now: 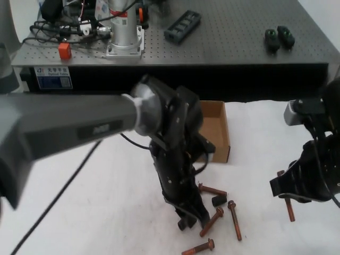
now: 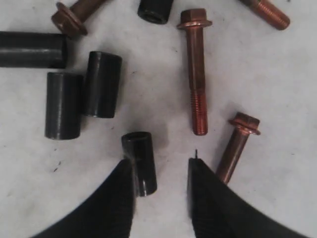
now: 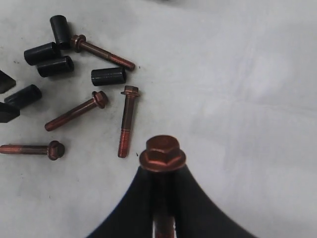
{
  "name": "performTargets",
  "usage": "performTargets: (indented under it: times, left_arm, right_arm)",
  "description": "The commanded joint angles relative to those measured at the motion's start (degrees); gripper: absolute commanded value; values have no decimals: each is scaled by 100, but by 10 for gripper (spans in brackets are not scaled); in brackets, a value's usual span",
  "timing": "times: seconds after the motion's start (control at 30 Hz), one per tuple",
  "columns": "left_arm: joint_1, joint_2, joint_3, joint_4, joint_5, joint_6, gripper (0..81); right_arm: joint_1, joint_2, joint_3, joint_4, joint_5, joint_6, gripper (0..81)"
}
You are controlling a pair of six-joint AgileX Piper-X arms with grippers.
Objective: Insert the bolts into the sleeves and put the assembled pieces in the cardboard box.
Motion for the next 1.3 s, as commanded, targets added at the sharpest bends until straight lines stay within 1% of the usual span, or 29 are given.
performTargets:
  times: [0.0, 0.27, 0.37, 0.47, 0.5, 0.53, 0.6, 0.63, 0.67, 0.7, 0.8, 0.87, 0.93, 1.0, 1.07, 1.13, 1.2, 1.27]
  left_arm:
    - [-54, 77, -82, 71, -215, 196, 264]
    - [-55, 298, -82, -57, -345, 300, 264]
    - [-55, 371, -82, -21, -392, 400, 264]
    - [-55, 402, -82, -34, -391, 400, 261]
    - [-55, 402, -82, -71, -391, 400, 249]
    - [-55, 402, -82, -134, -391, 400, 219]
    - [-55, 387, -116, -242, -391, 378, 122]
    - [-55, 387, -149, -258, -391, 367, 54]
    - [-55, 360, -191, -279, -391, 356, 11]
    - [-55, 331, -223, -323, -383, 325, 1]
    - [-55, 57, -224, -424, -333, -256, 7]
    - [-16, -259, -76, -525, -309, -432, 7]
    - [37, -748, 382, -973, -247, -566, 7]
    - [81, -1474, 1232, -1963, -42, -919, 7]
    - [80, -2260, 2222, -3214, 436, -1161, 7]
    - [80, -2912, 3063, -4413, 1110, -1460, 7]
    - [80, -3520, 3843, -5712, 1608, -1793, 7]
    - [80, -3946, 4375, -6683, 1675, -2147, 7]
  right_arm:
    - [-42, -66, -19, -13, -119, 32, 10]
    - [-30, -92, -19, 19, -147, 97, 10]
    - [-30, -157, -19, 19, -358, 117, 10]
    - [-30, -213, -19, 19, -378, 157, 10]
    - [-30, -214, -19, 35, -378, 157, 10]
    - [-30, -225, -19, 33, -378, 157, 10]
    - [-30, -223, -19, 33, -378, 247, 10]
    - [-30, -241, -19, 33, -405, 248, 10]
    - [-30, -267, -19, 9, -446, 247, 10]
    - [-30, -316, -19, -54, -503, 266, 10]
    - [-30, -609, 20, -521, -732, 501, 10]
    - [-30, -914, 162, -1104, -1022, 776, 10]
    - [-30, -1243, 385, -1806, -1477, 1246, 10]
    - [-9, -1551, 747, -2804, -2045, 1932, 10]
    - [106, -1714, 1146, -3941, -2383, 2536, 10]
    - [309, -1731, 1450, -4912, -2460, 2999, 10]
    - [567, -1672, 1688, -5789, -2421, 3377, 10]
    - [794, -1562, 1769, -6267, -2390, 3621, 10]
